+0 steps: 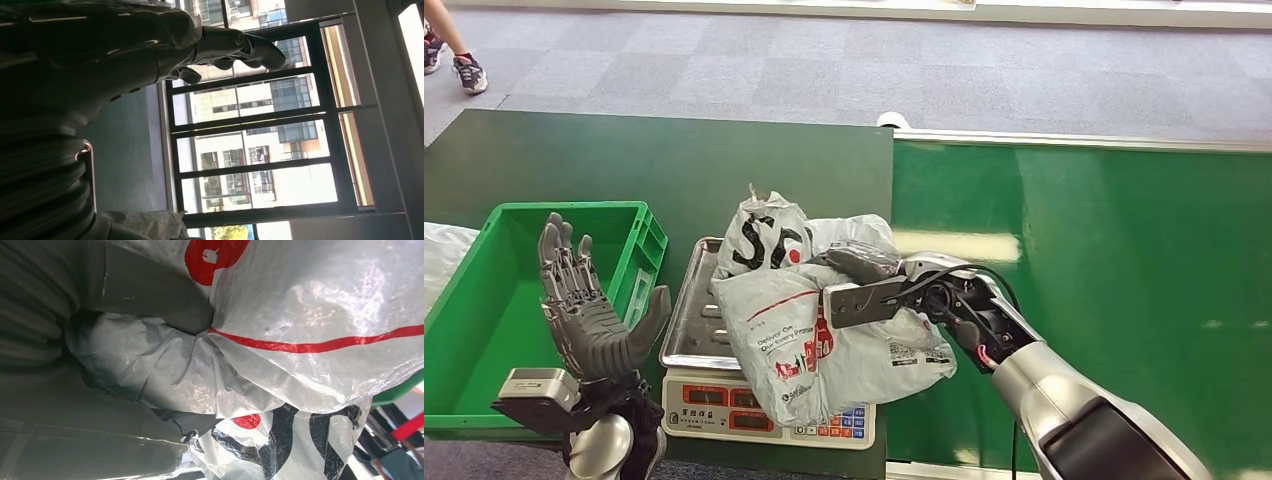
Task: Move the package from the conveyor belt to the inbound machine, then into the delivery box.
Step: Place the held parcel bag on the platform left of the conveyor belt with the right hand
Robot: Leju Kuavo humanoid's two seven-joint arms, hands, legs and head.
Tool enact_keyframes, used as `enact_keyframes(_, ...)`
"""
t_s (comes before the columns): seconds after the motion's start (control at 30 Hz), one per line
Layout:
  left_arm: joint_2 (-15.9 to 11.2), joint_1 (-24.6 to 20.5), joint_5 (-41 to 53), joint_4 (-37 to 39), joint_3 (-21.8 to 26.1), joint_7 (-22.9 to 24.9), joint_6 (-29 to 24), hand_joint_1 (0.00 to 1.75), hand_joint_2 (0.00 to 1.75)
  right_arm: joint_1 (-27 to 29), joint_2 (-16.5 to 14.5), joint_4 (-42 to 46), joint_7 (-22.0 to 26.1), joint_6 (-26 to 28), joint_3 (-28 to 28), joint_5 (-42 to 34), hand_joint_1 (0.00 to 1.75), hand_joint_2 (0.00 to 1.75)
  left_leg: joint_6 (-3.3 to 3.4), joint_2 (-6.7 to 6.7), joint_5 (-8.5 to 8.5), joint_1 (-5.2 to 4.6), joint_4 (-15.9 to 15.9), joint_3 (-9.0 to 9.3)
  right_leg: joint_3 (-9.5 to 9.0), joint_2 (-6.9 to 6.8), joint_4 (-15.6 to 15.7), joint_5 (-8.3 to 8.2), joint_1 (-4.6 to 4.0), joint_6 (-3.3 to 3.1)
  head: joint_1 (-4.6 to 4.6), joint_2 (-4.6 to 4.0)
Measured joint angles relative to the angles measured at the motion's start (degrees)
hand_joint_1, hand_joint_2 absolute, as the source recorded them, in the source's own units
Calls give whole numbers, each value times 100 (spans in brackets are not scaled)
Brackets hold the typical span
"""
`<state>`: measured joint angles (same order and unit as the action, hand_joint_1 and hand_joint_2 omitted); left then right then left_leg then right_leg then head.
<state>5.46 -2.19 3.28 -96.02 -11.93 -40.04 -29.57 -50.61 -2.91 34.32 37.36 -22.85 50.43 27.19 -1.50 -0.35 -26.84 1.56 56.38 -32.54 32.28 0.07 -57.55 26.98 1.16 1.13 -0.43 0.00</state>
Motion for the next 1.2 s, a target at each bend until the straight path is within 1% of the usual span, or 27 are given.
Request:
enact_keyframes(0.2,-2,1,-2,0,2,0,19,0,175,25,-13,0,32,12,79,-48,175,175,0,0,0,0,0,0,0,0,0,0,0,0,0,0)
enact_keyframes(0.23,-2,3,-2,-1,2,0,25,0,175,27,-17,0,23,46,93,-38,163,175,0,0,0,0,0,0,0,0,0,0,0,0,-1,0)
enact_keyframes(0.27,-1,7,0,-2,3,0,32,0,175,29,-25,0,-3,121,109,-6,120,175,0,1,0,0,0,0,0,0,0,0,0,0,-1,0)
enact_keyframes(0.33,0,28,7,-16,5,0,42,0,175,33,-45,0,-132,438,165,163,33,175,0,1,0,0,0,0,-1,0,0,0,0,0,-1,0)
enact_keyframes(0.37,0,46,14,-34,7,0,42,0,175,34,-58,0,-222,663,210,295,0,175,0,1,0,0,0,0,-1,0,0,0,0,0,-1,0)
enact_keyframes(0.47,0,113,36,-101,15,0,24,0,175,32,-100,0,-468,1355,396,740,0,175,0,1,0,0,0,0,0,0,0,0,0,0,0,0)
enact_keyframes(0.53,0,145,47,-135,21,0,13,0,175,31,-128,0,-577,1699,525,968,0,175,0,1,0,0,0,0,0,0,0,0,0,0,0,0)
enact_keyframes(0.73,0,204,62,-179,39,0,41,0,175,31,-169,11,-638,2338,753,1209,0,175,0,0,0,0,0,0,0,0,0,0,0,0,-1,0)
enact_keyframes(0.83,0,221,90,-179,50,-1,92,0,175,45,-166,64,-547,2477,782,1154,0,175,0,1,0,0,0,1,0,0,0,0,0,0,0,0)
enact_keyframes(1.0,0,225,100,-177,54,0,133,0,175,122,-145,224,-314,2493,746,841,0,175,0,1,0,0,0,1,1,0,0,0,0,0,-1,0)
enact_keyframes(1.2,0,225,86,-177,56,0,168,0,175,343,-91,586,-19,2602,468,374,0,175,0,1,0,0,0,1,2,0,0,0,0,0,0,0)
